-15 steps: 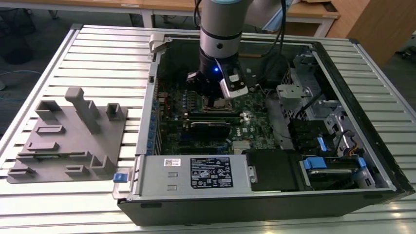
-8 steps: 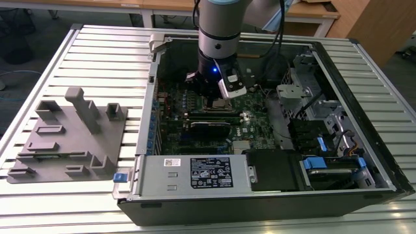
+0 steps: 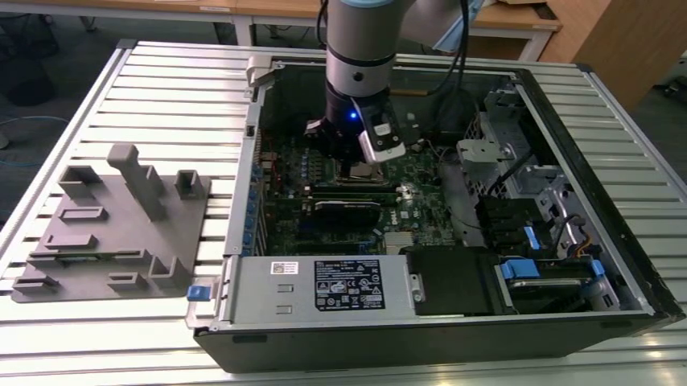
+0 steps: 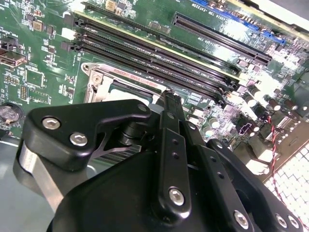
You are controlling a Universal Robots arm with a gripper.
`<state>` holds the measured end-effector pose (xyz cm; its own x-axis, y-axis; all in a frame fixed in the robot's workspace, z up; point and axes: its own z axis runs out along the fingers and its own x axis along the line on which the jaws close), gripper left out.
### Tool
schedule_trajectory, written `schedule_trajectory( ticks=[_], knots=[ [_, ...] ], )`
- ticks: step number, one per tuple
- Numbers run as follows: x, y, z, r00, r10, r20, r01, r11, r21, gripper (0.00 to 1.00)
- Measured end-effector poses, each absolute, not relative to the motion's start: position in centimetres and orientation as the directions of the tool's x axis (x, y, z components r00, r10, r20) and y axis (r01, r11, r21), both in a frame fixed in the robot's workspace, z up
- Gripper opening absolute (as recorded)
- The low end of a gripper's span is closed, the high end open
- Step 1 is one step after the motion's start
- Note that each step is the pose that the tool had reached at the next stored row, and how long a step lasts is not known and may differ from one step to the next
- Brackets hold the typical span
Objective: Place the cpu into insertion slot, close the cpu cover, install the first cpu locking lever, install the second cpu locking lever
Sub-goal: 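Install the second cpu locking lever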
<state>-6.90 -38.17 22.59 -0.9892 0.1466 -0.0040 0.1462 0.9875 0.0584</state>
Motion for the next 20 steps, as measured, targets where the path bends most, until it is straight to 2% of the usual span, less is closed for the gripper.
schedule_trajectory(
  ticks=[20],
  knots=[
    [-7.04,-38.18,21.93,-0.989,0.147,-0.004,0.146,0.988,0.057,0.11]
  ],
)
